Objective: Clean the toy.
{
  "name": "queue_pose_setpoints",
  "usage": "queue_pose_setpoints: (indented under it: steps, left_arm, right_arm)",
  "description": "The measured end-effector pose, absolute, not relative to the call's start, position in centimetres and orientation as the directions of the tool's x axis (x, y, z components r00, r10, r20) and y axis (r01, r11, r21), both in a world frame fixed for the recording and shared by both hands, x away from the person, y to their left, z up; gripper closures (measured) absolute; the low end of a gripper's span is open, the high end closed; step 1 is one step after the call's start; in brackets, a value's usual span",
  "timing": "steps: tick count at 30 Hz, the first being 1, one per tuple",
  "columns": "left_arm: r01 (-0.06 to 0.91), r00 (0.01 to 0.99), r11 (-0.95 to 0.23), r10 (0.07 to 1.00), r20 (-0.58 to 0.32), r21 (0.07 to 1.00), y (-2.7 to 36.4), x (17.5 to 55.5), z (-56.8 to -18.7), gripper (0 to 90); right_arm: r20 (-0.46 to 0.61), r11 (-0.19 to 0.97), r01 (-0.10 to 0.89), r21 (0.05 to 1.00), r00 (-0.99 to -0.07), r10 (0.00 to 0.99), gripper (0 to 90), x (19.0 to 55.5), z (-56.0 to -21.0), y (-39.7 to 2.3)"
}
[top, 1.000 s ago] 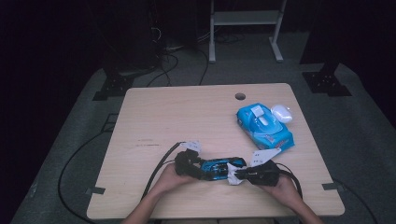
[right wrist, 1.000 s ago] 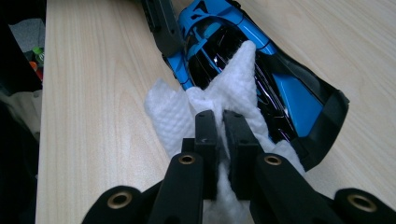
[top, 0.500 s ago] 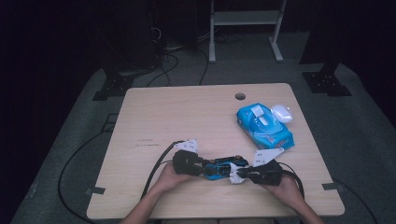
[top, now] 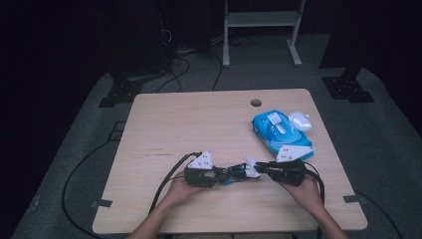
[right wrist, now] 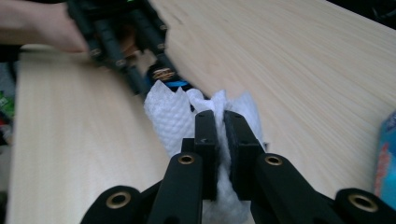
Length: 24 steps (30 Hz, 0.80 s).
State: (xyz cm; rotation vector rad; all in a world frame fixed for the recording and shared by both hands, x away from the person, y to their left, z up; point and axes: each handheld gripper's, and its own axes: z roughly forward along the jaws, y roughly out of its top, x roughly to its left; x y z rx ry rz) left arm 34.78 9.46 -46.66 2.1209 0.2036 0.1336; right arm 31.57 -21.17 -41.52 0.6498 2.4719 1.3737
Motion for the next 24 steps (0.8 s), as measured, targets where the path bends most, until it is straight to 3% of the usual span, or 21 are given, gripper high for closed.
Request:
queue_pose_setpoints:
  steps: [10, 16, 20, 24]
  left_arm:
    - [0.078, 0.98, -0.541, 0.196, 0.036, 0.838, 9.6, 34.5, -46.5, 67.4]
    - [0.077, 0.98, -0.542, 0.195, 0.036, 0.837, 9.7, 34.4, -46.5, 67.4]
    - [0.081, 0.98, -0.54, 0.198, 0.033, 0.838, 9.8, 34.3, -46.5, 67.2]
    - [0.094, 0.979, -0.533, 0.202, 0.018, 0.841, 9.8, 34.4, -46.6, 67.2]
  right_arm:
    - [-0.033, 0.53, 0.247, 0.811, -0.885, 0.464, 83.2, 33.1, -41.7, -16.0]
    - [-0.03, 0.52, 0.272, 0.81, -0.866, 0.499, 83.3, 33.5, -41.8, -17.3]
    - [0.057, 0.452, 0.326, 0.83, -0.856, 0.513, 82.7, 33.8, -42.3, -19.5]
    - [0.012, 0.476, 0.293, 0.829, -0.86, 0.51, 78.2, 33.3, -42.5, -19.0]
